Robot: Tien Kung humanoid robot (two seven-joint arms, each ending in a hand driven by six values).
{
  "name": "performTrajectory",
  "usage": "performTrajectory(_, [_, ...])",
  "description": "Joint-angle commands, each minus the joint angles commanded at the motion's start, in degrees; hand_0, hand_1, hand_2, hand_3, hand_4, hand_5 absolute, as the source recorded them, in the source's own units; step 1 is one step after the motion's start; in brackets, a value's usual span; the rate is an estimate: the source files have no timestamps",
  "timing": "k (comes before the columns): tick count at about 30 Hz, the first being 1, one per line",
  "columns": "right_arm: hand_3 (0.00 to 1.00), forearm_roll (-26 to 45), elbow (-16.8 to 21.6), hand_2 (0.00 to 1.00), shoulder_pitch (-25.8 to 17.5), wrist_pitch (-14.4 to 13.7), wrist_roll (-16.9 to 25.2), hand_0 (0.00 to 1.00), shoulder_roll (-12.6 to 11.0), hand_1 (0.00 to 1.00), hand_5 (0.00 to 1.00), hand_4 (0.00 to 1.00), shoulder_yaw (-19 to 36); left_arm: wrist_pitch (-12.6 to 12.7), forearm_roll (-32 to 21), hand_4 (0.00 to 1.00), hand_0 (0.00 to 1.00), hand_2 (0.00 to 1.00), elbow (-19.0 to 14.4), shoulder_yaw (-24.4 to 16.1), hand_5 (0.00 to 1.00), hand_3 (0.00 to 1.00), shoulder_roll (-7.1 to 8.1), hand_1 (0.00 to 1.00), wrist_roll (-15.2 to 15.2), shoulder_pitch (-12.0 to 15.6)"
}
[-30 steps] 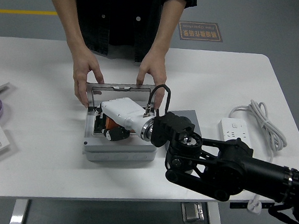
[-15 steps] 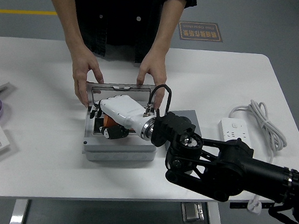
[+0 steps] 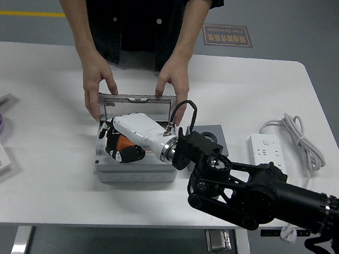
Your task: Pick up the cylinder from the cube,place it in the box,flap close box
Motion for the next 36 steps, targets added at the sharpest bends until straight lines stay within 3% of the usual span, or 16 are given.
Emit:
performTrajectory(1, [0.645,1.22,0.0,0.657,-0.16,-0.21,0.36,0.785,-0.1,0.652,0.14,0.651,0.19,0.0,0.03,0.721,0.603,0.611,0.0,-0.04,0.2,0.618,0.02,0.632,0.01,0.01])
performTrajectory(2, [0.638,2.47,0.09,0.659,-0.37,-0.43,0.74,0.781,-0.23,0.648,0.163,0.726,0.48,-0.01,0.06,0.72,0.603,0.612,0.0,-0.06,0.195,0.62,0.03,0.631,0.02,0.03])
performTrajectory(6, [0.638,7.48,2.01,0.659,-1.45,-1.31,2.09,0.781,-1.27,0.648,0.163,0.726,2.56,-0.01,0.1,0.72,0.603,0.612,0.02,-0.13,0.195,0.62,-0.01,0.631,0.05,0.1])
performTrajectory(12, [0.638,14.92,8.32,0.659,-2.49,-1.78,3.28,0.782,-4.02,0.645,0.16,0.728,7.1,0.01,0.14,0.722,0.603,0.611,0.04,-0.1,0.2,0.619,-0.09,0.632,0.07,0.23])
performTrajectory(19, [0.638,18.7,14.77,0.653,-0.63,-1.68,2.51,0.78,-6.83,0.642,0.168,0.712,11.54,0.0,0.4,0.723,0.603,0.611,0.06,-0.17,0.2,0.619,-0.24,0.631,0.07,0.21])
performTrajectory(20, [0.633,18.76,14.79,0.65,-0.08,-1.71,2.37,0.769,-7.03,0.639,0.208,0.739,11.91,-0.01,0.42,0.723,0.602,0.611,0.06,-0.15,0.202,0.619,-0.26,0.631,0.08,0.19])
performTrajectory(26, [0.634,19.06,11.14,0.651,3.93,-1.72,1.76,0.764,-7.55,0.637,0.217,0.74,12.3,0.0,0.42,0.722,0.603,0.611,0.07,0.02,0.202,0.619,-0.22,0.632,0.08,0.06])
performTrajectory(36, [0.635,25.12,-0.97,0.652,10.19,-1.29,2.84,0.756,-6.2,0.636,0.22,0.74,7.39,0.0,0.39,0.722,0.603,0.611,0.05,0.48,0.202,0.619,-0.04,0.631,0.08,-0.3])
